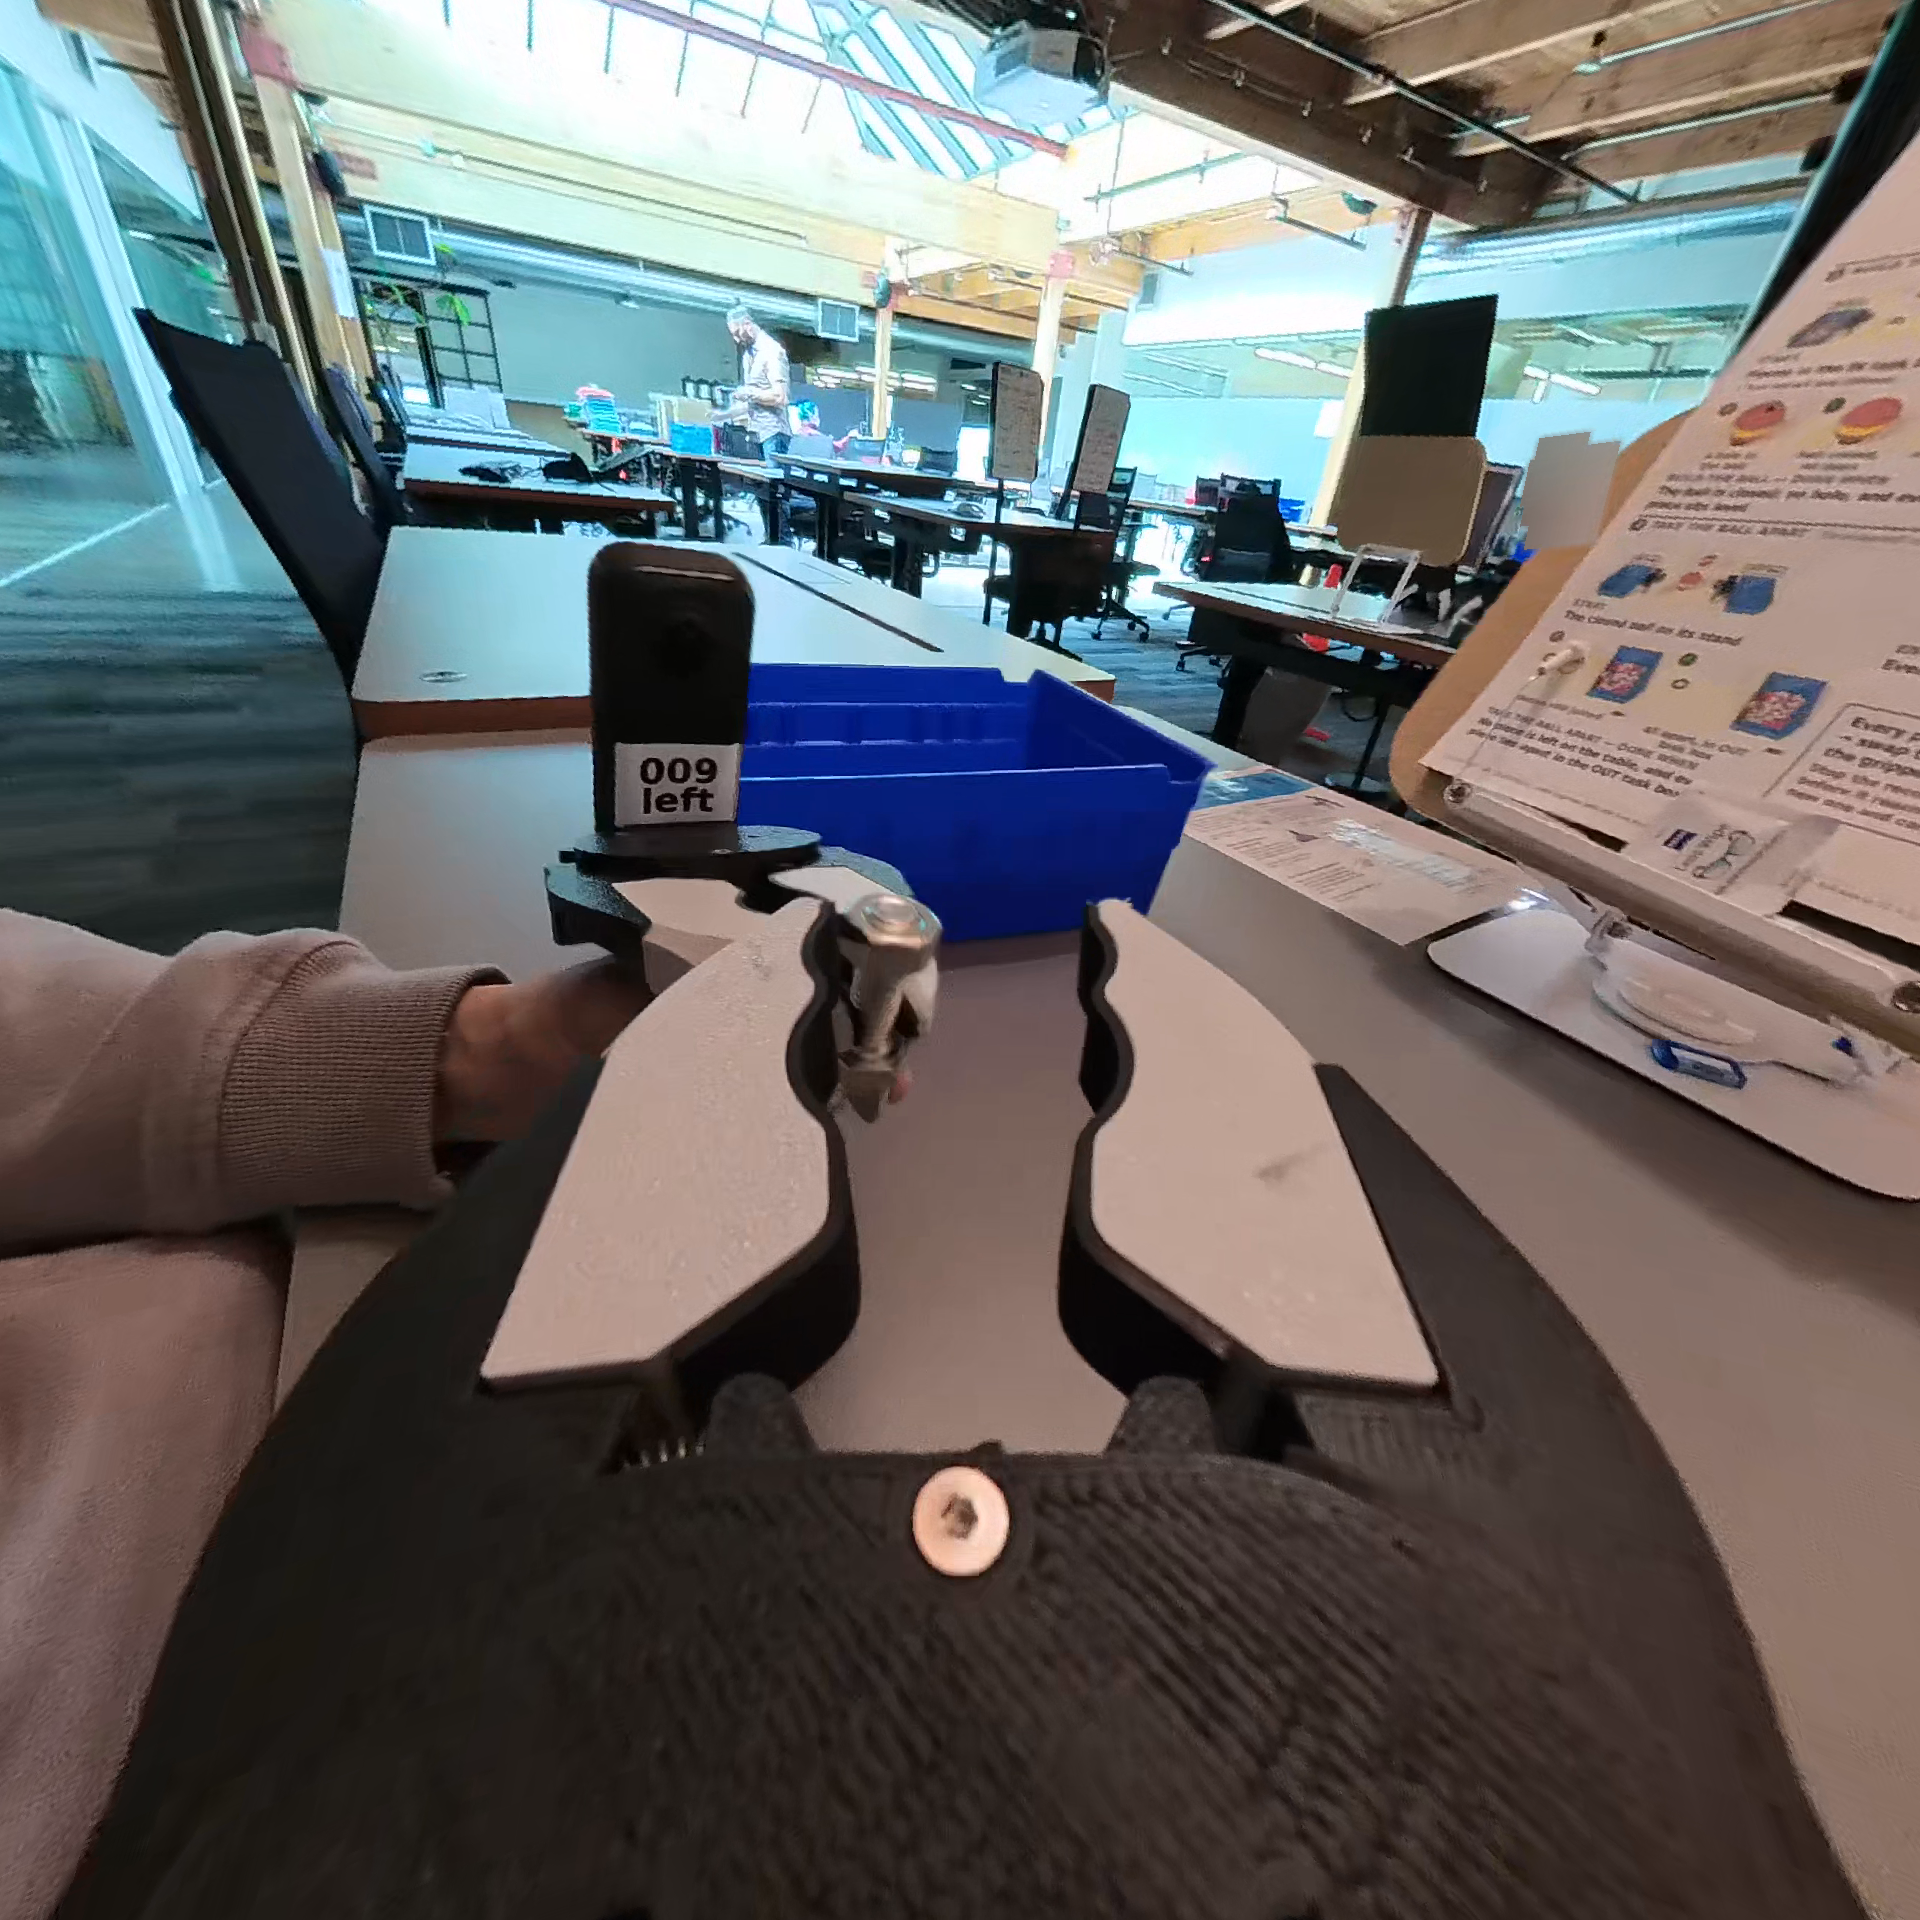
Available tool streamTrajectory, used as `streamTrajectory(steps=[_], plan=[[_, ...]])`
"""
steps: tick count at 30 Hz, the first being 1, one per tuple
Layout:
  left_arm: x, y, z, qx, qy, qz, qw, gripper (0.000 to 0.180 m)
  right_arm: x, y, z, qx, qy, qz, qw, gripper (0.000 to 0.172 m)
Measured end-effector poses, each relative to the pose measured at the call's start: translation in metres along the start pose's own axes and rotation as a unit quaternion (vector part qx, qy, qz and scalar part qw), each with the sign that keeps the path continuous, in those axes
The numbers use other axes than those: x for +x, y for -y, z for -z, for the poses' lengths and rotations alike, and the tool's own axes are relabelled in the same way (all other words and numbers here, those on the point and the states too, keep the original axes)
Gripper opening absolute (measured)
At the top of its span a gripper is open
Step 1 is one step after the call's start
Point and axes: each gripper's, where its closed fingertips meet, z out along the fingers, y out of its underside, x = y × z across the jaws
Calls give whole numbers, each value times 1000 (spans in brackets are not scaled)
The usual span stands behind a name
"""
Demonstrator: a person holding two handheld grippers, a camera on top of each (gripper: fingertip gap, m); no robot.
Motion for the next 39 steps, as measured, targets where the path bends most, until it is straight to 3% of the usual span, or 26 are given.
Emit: streamTrajectory(steps=[3,10,17,19,20,23,25,31,35,39], plan=[[-1,12,6,41,-6,17,999,8,33,-3,16,-10,-72,2,997,45],[0,6,1,23,0,4,1000,8,-3,12,4,27,13,-29,999,43],[-1,10,3,36,1,9,999,8,3,1,-2,12,-12,-7,1000,44],[-2,14,6,51,-1,16,999,8,30,5,10,36,-72,-35,996,25],[-3,14,7,51,3,17,999,8,40,7,17,48,-87,-54,994,26],[-3,12,5,45,3,14,999,8,27,11,21,50,-18,-86,995,42],[-2,9,3,35,2,8,999,8,10,15,14,49,9,-67,996,42],[0,6,1,24,0,-1,1000,8,-14,6,-13,19,1,-20,1000,32],[-1,5,0,20,5,-3,1000,8,-13,4,-13,16,-3,-22,1000,18],[2,5,0,22,-7,-4,1000,8,-16,4,-11,9,23,-24,999,18]])
